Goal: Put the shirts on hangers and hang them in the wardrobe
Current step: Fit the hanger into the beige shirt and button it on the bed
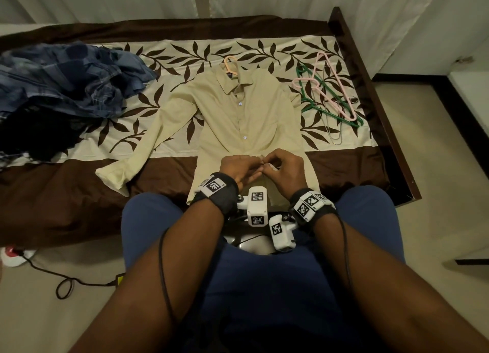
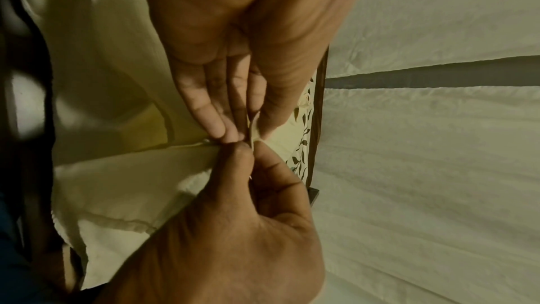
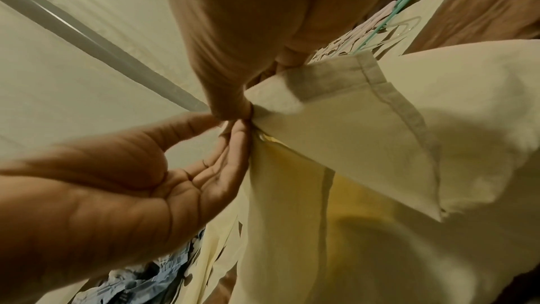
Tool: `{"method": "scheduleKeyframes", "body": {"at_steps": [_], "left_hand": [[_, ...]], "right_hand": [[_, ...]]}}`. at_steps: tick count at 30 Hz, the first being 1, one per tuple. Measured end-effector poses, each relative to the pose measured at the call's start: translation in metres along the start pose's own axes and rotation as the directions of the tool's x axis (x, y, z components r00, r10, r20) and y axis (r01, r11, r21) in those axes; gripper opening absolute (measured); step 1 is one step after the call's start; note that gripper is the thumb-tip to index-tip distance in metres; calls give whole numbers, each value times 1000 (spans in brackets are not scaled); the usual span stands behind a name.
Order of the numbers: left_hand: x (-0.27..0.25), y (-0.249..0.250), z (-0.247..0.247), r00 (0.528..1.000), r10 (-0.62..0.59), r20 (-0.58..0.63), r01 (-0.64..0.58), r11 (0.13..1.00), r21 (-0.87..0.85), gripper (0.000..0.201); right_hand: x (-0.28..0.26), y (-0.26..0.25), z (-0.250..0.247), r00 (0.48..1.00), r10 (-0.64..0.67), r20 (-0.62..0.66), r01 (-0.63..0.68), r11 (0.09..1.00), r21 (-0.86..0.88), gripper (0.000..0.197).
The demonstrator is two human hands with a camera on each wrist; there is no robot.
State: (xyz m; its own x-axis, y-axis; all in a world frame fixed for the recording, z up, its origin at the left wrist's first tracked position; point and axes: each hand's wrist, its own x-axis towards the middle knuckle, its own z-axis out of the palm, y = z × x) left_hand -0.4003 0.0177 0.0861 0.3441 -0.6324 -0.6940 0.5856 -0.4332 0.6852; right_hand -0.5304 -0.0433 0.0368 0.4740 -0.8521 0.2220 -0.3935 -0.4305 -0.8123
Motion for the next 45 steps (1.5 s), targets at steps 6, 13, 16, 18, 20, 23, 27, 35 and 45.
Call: {"method": "scheduleKeyframes", "body": {"at_steps": [6,13,16,18,20,23,27,35,45], "left_hand": [[2,-8,-1,997,71,-18,-71,997,-5,23],[4,-5,-4,990,118,-75,-112,990,82,22],[5,-6,-6,986,159,-50,-150,978,146,17],[4,-7,-6,981,194,-19,-188,966,176,16],[4,-6,-8,976,216,12,-215,957,193,19],[5,-7,-13,972,228,54,-234,949,210,27],[10,-10,-14,968,246,47,-250,943,219,26],[43,-14,-34,935,353,38,-313,771,554,21],[95,-28,-75,991,-88,101,-93,89,992,23]], "right_hand": [[-4,-2,1,1000,-1,10,0,998,67,16],[-8,-5,-1,991,119,62,-130,966,223,24],[-3,-4,-5,969,234,78,-247,918,311,13],[1,-6,-8,938,324,124,-346,851,395,14],[4,-9,-10,878,425,220,-477,731,489,14],[9,-9,-14,748,534,394,-649,466,601,11],[10,-10,-13,734,531,424,-668,450,593,9],[14,-5,-10,794,545,268,-595,611,522,5],[18,15,9,803,410,433,-522,834,179,10]]}}
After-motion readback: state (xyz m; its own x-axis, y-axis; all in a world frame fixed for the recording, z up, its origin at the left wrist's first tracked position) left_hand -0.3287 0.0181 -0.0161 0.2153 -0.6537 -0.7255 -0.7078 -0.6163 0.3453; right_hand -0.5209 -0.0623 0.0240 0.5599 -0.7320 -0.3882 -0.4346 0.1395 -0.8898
